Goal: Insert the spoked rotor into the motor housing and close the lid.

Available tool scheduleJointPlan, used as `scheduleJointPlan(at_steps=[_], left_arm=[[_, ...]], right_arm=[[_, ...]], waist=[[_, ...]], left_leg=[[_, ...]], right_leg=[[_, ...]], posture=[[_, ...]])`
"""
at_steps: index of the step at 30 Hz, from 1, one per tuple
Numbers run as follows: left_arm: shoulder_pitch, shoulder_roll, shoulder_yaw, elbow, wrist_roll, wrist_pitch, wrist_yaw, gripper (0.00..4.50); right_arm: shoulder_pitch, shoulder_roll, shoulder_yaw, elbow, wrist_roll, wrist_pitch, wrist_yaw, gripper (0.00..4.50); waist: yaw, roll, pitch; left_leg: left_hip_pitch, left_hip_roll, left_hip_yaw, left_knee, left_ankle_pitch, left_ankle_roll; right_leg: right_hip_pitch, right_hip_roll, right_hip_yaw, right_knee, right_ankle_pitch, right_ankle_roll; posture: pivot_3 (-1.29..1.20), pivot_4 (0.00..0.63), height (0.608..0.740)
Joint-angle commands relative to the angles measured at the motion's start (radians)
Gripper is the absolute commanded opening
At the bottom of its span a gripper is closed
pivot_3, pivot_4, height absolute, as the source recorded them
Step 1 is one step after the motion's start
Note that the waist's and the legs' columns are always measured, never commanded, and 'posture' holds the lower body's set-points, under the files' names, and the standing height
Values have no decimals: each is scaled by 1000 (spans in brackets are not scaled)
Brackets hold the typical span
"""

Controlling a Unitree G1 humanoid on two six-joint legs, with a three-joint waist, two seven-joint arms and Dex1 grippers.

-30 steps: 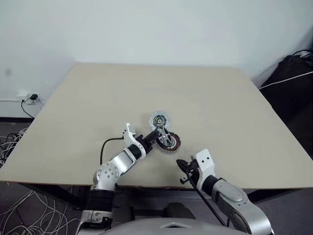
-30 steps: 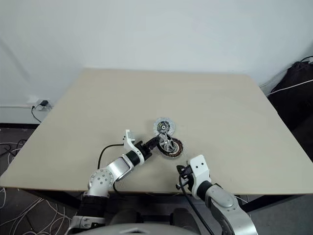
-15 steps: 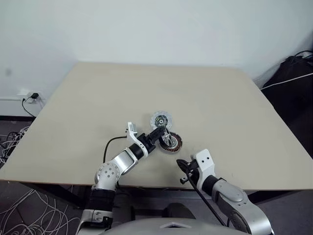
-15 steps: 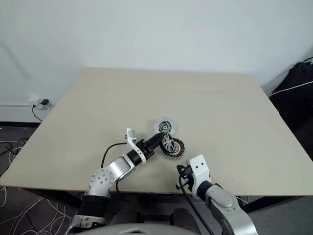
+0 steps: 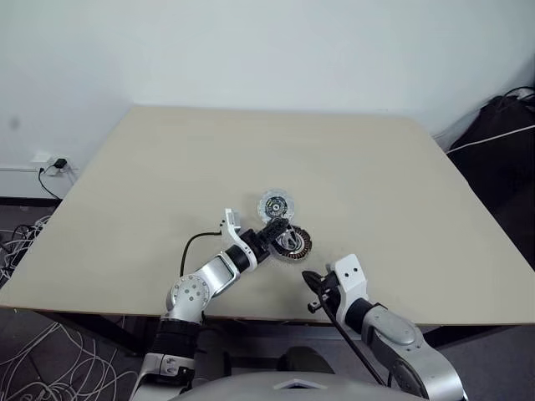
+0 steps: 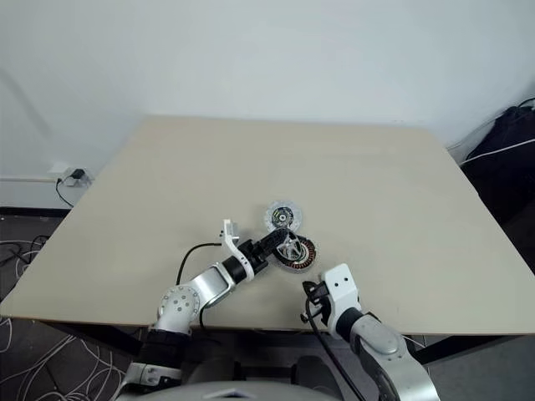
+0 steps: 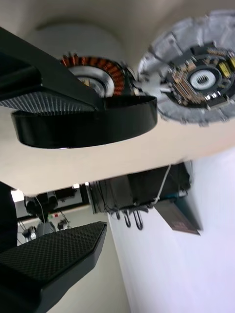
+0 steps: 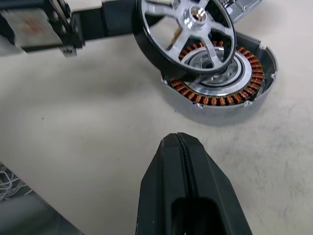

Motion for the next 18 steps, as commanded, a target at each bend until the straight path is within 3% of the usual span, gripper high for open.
scheduleJointPlan(at_steps=[1, 2, 5, 13, 18], left_arm=[[-28, -123, -8, -15, 12, -18, 2, 3405], [-27, -122, -7, -14, 16, -19, 2, 3405], [-22, -120, -5, -15, 24, -22, 6, 2853], [-16, -118, -7, -19, 32, -18, 9, 302], [-15, -115, -7, -19, 31, -15, 10, 302]], right_arm=[[-18, 4, 1, -33, 2, -17, -1, 0], [-20, 5, 2, -33, 2, -17, 0, 0], [-25, 5, 2, -31, 1, -16, 1, 0], [-24, 4, 3, -29, 2, -18, 3, 0], [-20, 7, 3, -28, 3, -21, 2, 0]], waist=[[0, 0, 0], [1, 0, 0], [1, 0, 0], [0, 0, 0], [-1, 1, -1]], left_leg=[[0, 0, 0, 0, 0, 0], [0, 0, 0, 0, 0, 0], [0, 0, 0, 0, 0, 0], [0, 0, 0, 0, 0, 0], [0, 0, 0, 0, 0, 0]], right_leg=[[0, 0, 0, 0, 0, 0], [0, 0, 0, 0, 0, 0], [0, 0, 0, 0, 0, 0], [0, 0, 0, 0, 0, 0], [0, 0, 0, 0, 0, 0]], posture=[[0, 0, 740], [0, 0, 740], [0, 0, 740], [0, 0, 740], [0, 0, 740]])
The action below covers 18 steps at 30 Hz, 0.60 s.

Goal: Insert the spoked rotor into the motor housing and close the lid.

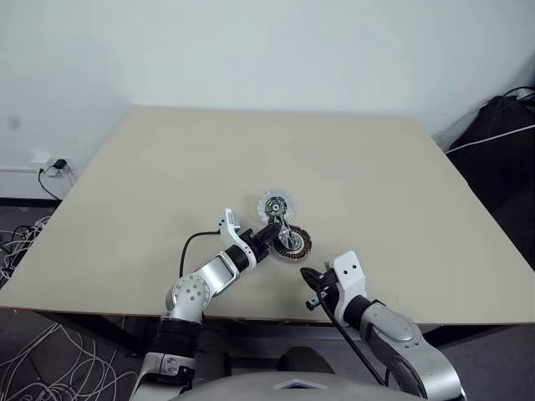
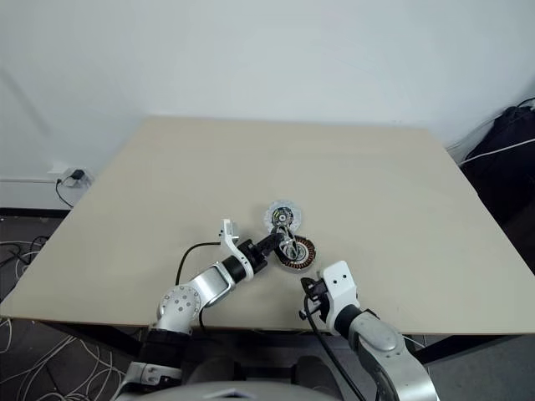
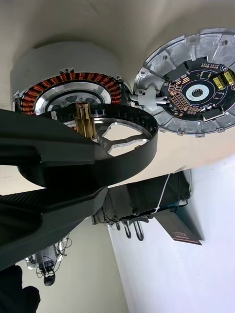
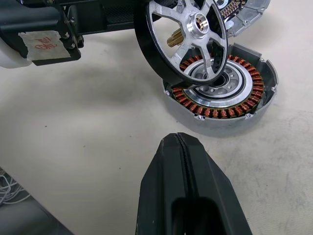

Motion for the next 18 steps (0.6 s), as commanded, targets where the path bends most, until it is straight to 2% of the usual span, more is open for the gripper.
scheduleJointPlan(at_steps=[1, 12, 18], left_arm=[[-12, -115, -6, -19, 3, 0, 5, 302], [18, -141, 11, -79, -144, -1, -142, 302], [12, -144, -13, -68, -156, 10, -172, 302]], right_arm=[[-3, 4, -1, -28, 4, -18, 0, 0], [12, 6, -6, -31, 3, -19, -3, 0], [16, 4, -9, -33, 1, -18, -5, 0]], waist=[[0, 0, 0], [-1, 0, 0], [0, 0, 0]], left_leg=[[0, 0, 0, 0, 0, 0], [-1, 0, 0, 0, 0, 0], [-1, 0, 0, 0, 0, 1]], right_leg=[[0, 0, 0, 0, 0, 0], [0, 0, 0, 0, 0, 0], [0, 0, 0, 0, 0, 0]], posture=[[0, 0, 740], [0, 0, 740], [0, 0, 740]])
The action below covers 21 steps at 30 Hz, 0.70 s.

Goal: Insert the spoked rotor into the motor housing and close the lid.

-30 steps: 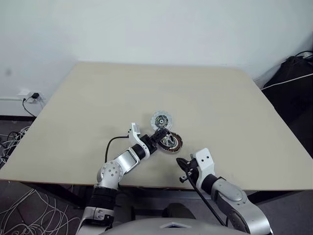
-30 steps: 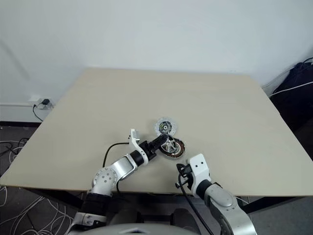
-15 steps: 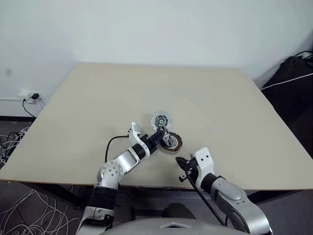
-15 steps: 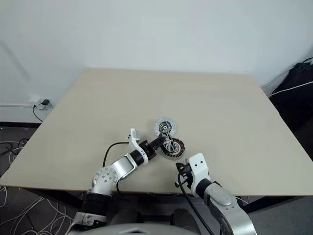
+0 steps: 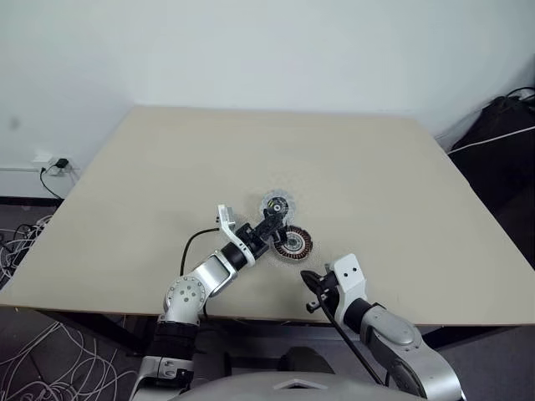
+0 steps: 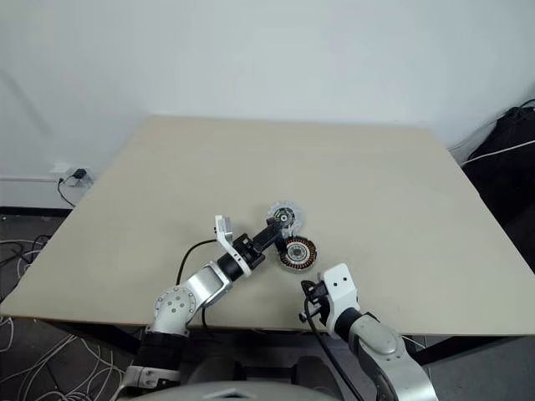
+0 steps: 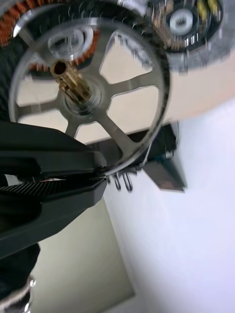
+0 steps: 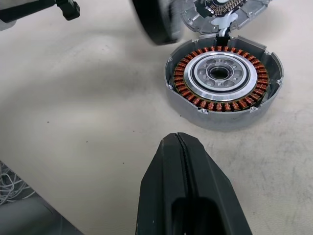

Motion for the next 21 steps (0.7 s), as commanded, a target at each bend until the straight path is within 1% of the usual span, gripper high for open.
scheduleJointPlan(at_steps=[1, 15, 21], left_arm=[[-8, -144, -36, -35, -22, 4, -23, 302], [-18, -130, -59, -62, 62, -50, 20, 302], [-67, -143, -76, -5, 104, -48, 27, 302]], right_arm=[[-1, 0, -9, -34, 1, -17, -5, 0], [0, 6, -6, -32, 3, -23, -15, 0], [-13, 12, 0, -22, -1, -27, -15, 0]], waist=[[0, 0, 0], [1, 0, 0], [2, 0, 0]], left_leg=[[0, 0, 0, 0, 0, 0], [0, 0, 0, 0, 0, 0], [0, 0, 0, 0, 0, 0]], right_leg=[[0, 0, 0, 0, 0, 0], [0, 0, 0, 0, 0, 0], [0, 0, 0, 0, 0, 0]], posture=[[0, 0, 740], [0, 0, 740], [0, 0, 740]])
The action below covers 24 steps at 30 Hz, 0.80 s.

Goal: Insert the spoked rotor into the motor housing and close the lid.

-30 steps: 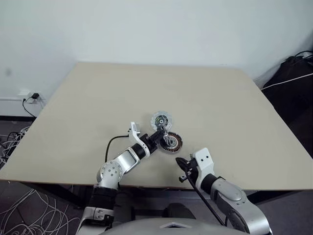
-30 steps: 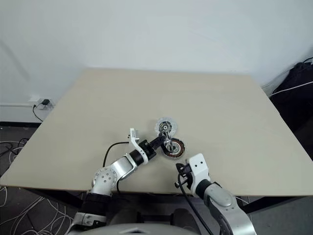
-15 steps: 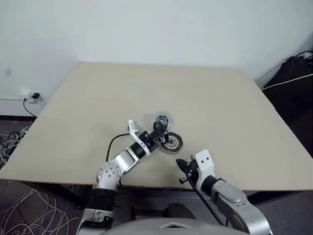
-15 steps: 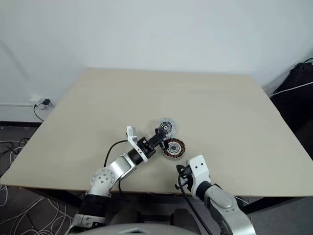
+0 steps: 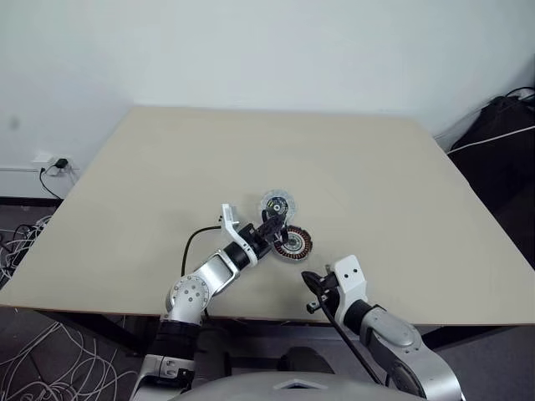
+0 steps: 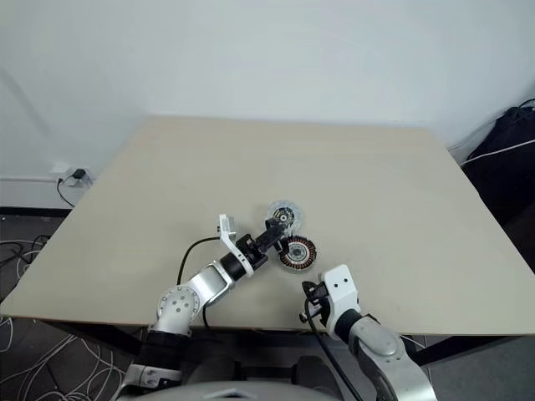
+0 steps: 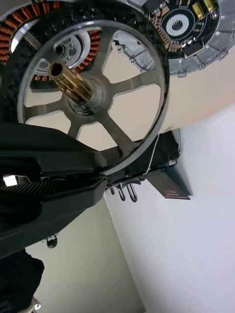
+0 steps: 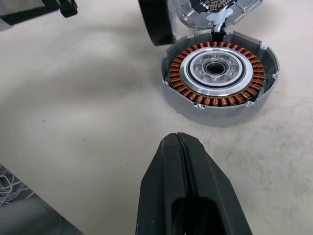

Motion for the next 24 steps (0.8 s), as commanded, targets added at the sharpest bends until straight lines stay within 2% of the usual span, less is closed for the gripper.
scheduleJointPlan(at_steps=[1, 12, 24], left_arm=[[-66, -150, -41, 10, 27, -17, -5, 302], [-188, -200, -70, 177, 78, -22, -52, 302], [-236, -236, -71, 314, 152, -15, -103, 302]], right_arm=[[-18, 7, 2, -23, -2, -25, -2, 0], [5, 21, 7, -58, -9, -19, -33, 0], [12, 20, 5, -59, -9, -27, -46, 0]], waist=[[2, 0, 0], [2, 0, 0], [-1, 1, 0]], left_leg=[[0, 0, 0, 0, 0, 0], [-1, -1, 1, 1, 0, 2], [-3, -1, 1, 1, 0, 2]], right_leg=[[0, 0, 0, 0, 0, 0], [2, 0, -1, 0, 1, 2], [2, 1, 0, 0, 1, 2]], posture=[[0, 0, 740], [0, 0, 740], [0, 0, 740]])
